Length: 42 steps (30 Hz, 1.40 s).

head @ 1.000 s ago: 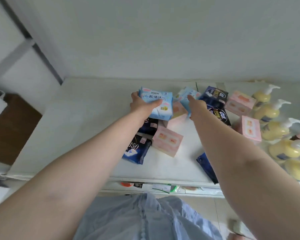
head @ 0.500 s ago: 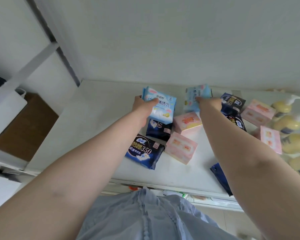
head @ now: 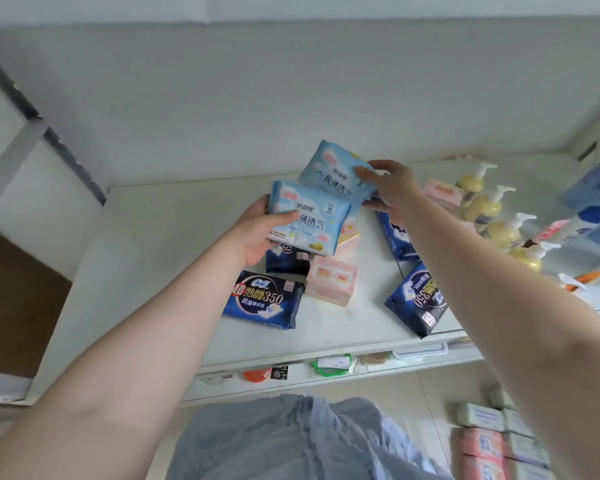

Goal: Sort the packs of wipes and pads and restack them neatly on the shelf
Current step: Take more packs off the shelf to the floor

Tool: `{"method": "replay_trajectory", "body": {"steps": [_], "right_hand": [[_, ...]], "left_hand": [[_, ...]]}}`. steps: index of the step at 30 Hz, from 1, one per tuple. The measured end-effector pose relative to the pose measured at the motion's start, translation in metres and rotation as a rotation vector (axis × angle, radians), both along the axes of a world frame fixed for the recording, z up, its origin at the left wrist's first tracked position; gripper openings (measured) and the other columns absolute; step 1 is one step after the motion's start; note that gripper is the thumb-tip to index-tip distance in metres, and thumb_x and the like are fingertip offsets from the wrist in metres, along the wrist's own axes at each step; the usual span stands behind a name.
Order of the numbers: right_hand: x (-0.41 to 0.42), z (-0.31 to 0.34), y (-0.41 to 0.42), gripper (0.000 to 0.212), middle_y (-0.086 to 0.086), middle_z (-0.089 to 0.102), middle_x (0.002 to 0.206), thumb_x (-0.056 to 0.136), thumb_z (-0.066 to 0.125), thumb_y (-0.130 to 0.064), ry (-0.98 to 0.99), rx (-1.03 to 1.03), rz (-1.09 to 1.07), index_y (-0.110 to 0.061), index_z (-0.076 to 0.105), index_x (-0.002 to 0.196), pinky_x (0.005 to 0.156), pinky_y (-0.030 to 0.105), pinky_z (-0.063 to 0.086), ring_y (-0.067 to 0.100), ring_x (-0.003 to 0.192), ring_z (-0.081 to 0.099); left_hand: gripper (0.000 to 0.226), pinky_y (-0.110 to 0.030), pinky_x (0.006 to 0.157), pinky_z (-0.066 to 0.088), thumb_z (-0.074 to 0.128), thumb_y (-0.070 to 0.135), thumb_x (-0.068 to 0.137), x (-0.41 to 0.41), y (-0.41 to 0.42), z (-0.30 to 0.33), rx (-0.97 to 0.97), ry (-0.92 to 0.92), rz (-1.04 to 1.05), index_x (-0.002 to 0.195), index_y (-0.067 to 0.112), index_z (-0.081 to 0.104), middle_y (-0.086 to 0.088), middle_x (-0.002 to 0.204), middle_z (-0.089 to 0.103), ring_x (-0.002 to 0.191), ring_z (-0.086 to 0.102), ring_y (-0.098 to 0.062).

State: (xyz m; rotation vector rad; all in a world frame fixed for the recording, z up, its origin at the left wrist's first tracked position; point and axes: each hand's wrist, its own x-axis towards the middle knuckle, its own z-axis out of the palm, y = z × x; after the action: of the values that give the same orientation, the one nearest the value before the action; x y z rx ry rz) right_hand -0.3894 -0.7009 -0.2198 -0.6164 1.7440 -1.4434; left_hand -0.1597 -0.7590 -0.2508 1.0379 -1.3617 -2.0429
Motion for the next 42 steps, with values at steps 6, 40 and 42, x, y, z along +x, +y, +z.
{"method": "replay_trajectory", "body": {"steps": [6, 40, 42], "right_hand": [[-0.01, 0.013, 0.047, 0.015, 0.002, 0.067, 0.09, 0.083, 0.075, -0.021, 0.049, 0.051, 0.151, -0.02, 0.062, 0.089, 0.064, 0.028, 0.058, 0.012, 0.075, 0.067], [0.041, -0.057, 0.504, 0.04, 0.008, 0.075, 0.103, 0.09, 0.061, -0.046, -0.342, 0.422, 0.142, -0.017, 0.061, 0.118, 0.076, 0.045, 0.06, 0.028, 0.094, 0.072], [0.053, -0.067, 0.532, 0.043, 0.006, 0.075, 0.103, 0.09, 0.06, -0.048, -0.409, 0.394, 0.11, -0.017, 0.061, 0.119, 0.078, 0.042, 0.059, 0.026, 0.096, 0.072]], "left_hand": [[0.039, -0.049, 0.079, 0.056, 0.066, 0.0, 0.083, -0.017, 0.034, 0.009, -0.078, 0.04, -0.206, 0.11, 0.024, 0.05, -0.009, 0.119, 0.063, 0.106, 0.065, -0.031], [0.083, -0.028, 0.067, 0.057, 0.071, -0.01, 0.076, -0.041, 0.417, -0.062, 0.035, -0.094, -0.531, 0.139, 0.025, 0.031, 0.004, 0.118, 0.059, 0.103, 0.063, -0.017], [0.085, -0.031, 0.074, 0.058, 0.074, -0.008, 0.073, -0.035, 0.436, -0.07, 0.015, -0.104, -0.562, 0.138, 0.024, 0.031, 0.002, 0.126, 0.057, 0.108, 0.061, -0.018]]}}
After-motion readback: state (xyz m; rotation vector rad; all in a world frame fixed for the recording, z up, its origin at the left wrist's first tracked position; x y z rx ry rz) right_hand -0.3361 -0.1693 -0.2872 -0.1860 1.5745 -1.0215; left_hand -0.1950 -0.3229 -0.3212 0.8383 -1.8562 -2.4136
